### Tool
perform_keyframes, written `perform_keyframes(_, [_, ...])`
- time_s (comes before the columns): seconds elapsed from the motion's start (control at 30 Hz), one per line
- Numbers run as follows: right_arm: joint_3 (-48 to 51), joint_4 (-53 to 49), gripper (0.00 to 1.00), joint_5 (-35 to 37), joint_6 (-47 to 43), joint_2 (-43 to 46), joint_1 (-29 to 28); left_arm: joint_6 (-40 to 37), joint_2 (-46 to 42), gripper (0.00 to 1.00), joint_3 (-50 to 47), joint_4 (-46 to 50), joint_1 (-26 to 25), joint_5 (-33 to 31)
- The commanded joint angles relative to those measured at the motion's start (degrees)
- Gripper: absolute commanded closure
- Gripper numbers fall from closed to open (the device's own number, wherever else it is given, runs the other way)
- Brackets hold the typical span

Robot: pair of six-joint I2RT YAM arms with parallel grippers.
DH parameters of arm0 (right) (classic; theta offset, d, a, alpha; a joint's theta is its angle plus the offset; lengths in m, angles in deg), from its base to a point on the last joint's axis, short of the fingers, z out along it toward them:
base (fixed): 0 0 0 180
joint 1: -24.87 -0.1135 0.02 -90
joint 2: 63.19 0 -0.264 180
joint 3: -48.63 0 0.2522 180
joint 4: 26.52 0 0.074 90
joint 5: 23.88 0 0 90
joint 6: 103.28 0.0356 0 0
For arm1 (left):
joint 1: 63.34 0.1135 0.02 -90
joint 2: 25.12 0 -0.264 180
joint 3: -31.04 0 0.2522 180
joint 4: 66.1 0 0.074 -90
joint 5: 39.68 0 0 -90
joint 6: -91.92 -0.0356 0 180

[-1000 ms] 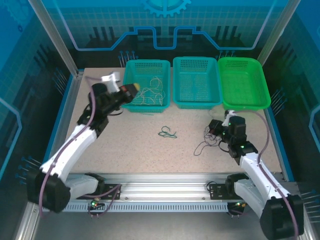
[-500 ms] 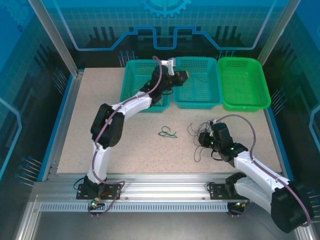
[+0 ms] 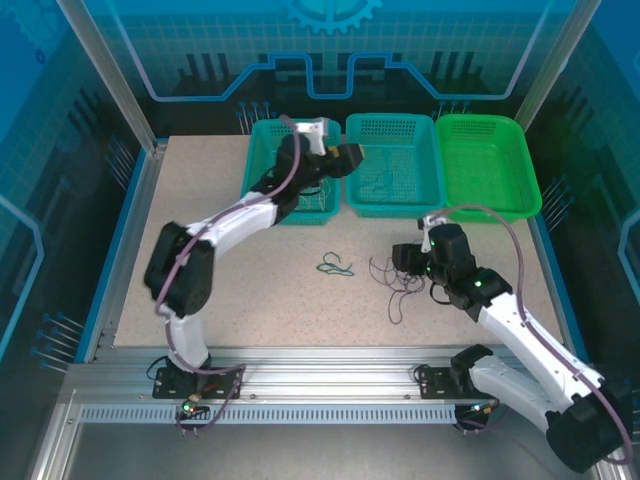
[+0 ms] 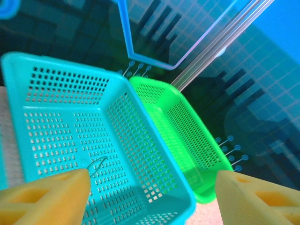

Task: Untangle the cables

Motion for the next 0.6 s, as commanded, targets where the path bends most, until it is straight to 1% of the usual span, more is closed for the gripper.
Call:
perform_keyframes(0.0, [-7.6,-0.5,0.35,-6.1,-7.2,-8.0,-5.8,-2.8,-12.4,0.28,-7.6,-2.0,2.2,1.6])
perform_keyframes(0.07, [-13.2,-1.8,0.35,-6.3,-9.4,-14.4,-10.0,-5.4,-19.3,0.28,-12.5,0.8,2.6,1.4])
perform_keyframes(0.1, [-16.7,-3.2,0.35,-6.2,-11.1,-18.9,-12.3,-7.9,-22.9,0.28,-14.7,3.3,2.7,1.1])
perform_keyframes(0.2, [-23.5,-5.4,0.37,-2.6,-14.0,-30.1,-17.4,-16.3,-32.8,0.28,-20.2,12.9,2.7,-1.6])
perform_keyframes(0.33, [-26.4,-1.8,0.38,-0.8,-14.3,-41.0,-18.4,-25.1,-44.2,0.27,-24.1,29.0,2.7,-7.4])
perform_keyframes(0.4, [-28.0,-1.6,0.38,1.7,-14.7,-45.7,-18.4,-27.9,-49.3,0.27,-25.4,34.9,2.7,-8.4])
perform_keyframes(0.5, [-30.4,-2.0,0.39,4.4,-17.2,-51.6,-18.4,-32.0,-56.5,0.24,-28.2,39.5,2.7,-7.0])
perform_keyframes(0.57, [-32.3,-3.0,0.42,5.2,-18.9,-55.4,-18.2,-35.0,-59.8,0.19,-30.8,40.1,2.8,-5.4])
